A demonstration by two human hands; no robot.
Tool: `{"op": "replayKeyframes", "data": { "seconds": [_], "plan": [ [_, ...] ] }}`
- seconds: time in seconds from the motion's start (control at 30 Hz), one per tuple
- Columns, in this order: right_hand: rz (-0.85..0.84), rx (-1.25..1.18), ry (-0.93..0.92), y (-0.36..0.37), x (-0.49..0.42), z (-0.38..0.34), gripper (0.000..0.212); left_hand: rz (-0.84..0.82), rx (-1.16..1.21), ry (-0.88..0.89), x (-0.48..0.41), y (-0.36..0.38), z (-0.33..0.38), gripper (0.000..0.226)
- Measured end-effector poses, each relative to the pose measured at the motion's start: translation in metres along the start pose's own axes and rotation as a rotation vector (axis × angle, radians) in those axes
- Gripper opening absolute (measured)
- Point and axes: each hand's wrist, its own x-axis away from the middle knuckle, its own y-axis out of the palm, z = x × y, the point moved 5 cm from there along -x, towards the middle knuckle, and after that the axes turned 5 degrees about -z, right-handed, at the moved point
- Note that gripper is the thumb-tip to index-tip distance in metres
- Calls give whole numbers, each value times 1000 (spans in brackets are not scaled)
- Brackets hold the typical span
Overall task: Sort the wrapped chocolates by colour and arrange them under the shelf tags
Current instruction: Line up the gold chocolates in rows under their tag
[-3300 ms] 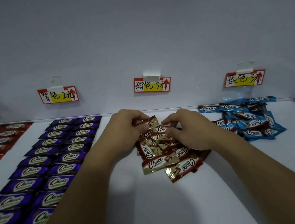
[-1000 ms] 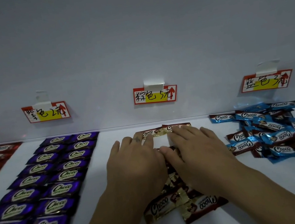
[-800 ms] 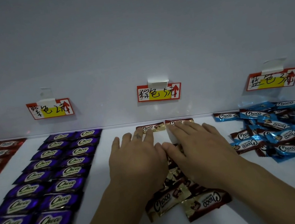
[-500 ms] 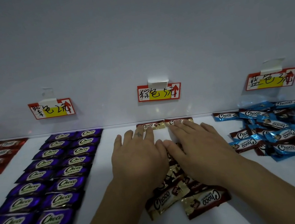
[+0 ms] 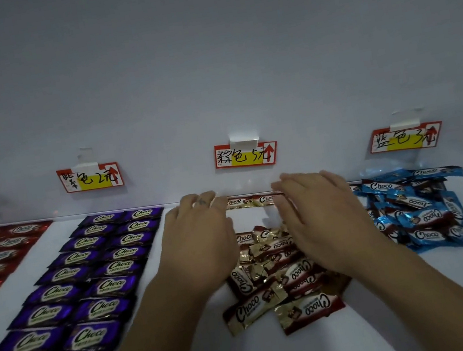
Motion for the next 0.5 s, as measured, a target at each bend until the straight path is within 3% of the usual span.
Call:
{"op": "replayKeyframes", "data": {
  "seconds": [0.07, 0.23, 0.5],
  "plan": [
    [14, 29, 8, -13, 4, 6, 36, -38, 60, 44, 8, -10, 0, 42],
    [-146, 11, 36, -18, 18, 14, 33, -117, 95, 110, 16, -24, 7, 46],
    [-269, 1, -123, -6, 18, -2, 33, -138, -45, 189, 13, 7, 11, 63]
  ]
}}
